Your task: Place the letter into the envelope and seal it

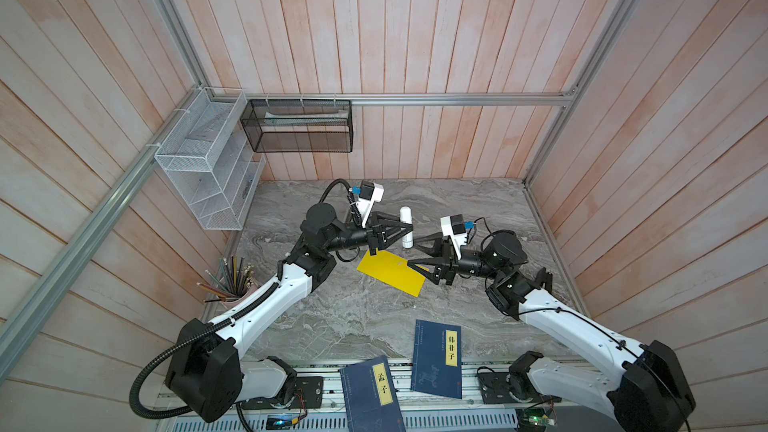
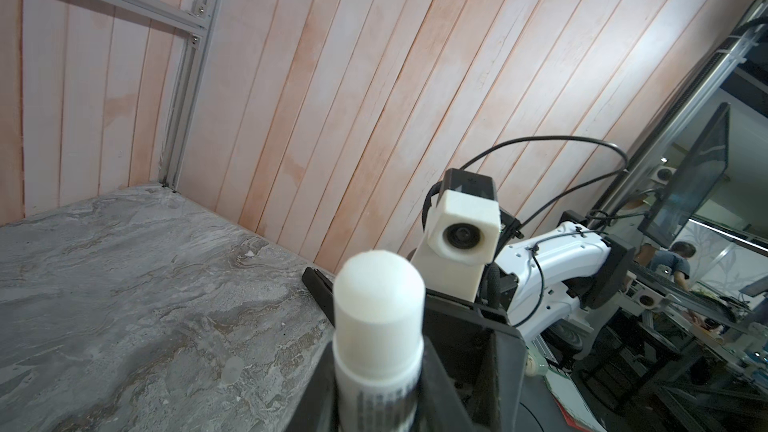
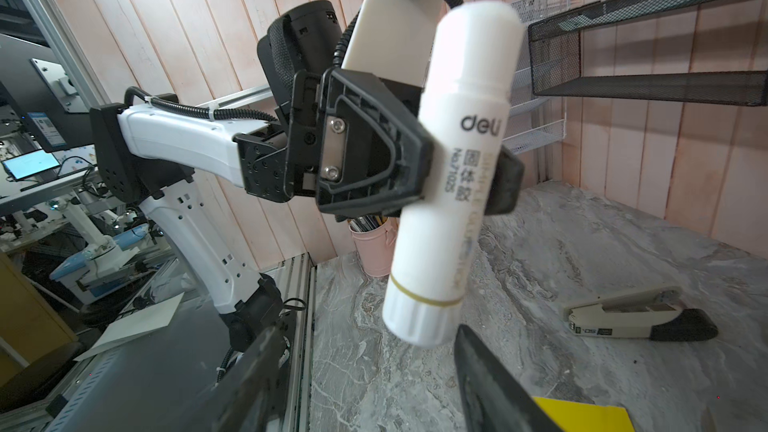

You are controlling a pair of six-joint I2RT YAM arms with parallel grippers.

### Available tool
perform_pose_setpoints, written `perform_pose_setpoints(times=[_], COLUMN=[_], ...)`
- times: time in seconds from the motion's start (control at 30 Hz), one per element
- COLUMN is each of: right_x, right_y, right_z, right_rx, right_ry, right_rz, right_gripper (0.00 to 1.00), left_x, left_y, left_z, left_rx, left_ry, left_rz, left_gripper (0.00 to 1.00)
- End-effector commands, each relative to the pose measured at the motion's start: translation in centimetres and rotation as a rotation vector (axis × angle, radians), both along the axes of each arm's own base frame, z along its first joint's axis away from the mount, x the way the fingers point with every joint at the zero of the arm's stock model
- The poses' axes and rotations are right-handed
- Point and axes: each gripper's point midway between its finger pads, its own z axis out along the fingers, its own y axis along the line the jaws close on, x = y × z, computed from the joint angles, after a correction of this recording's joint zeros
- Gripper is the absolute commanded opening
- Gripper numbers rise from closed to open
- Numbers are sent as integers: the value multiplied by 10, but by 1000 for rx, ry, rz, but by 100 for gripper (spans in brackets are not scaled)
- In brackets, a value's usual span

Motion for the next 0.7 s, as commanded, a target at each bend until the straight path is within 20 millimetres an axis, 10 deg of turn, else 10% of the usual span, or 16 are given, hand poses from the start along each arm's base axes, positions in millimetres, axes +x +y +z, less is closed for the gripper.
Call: perform_pose_setpoints(times=[0.0,0.67], right_x=[-7,0], right_y=[0,7], right_z=[11,21], right_rx=[42,59], right_ry=[-23,-16], right_rz=[50,80], right_gripper=[65,45], left_x=[-10,-21], left_y=[-1,-6], left_z=[4,-6], left_rx=[-22,-23], left_ry=[-31,-13], left_rz=[-62,-128], left_gripper=[0,0])
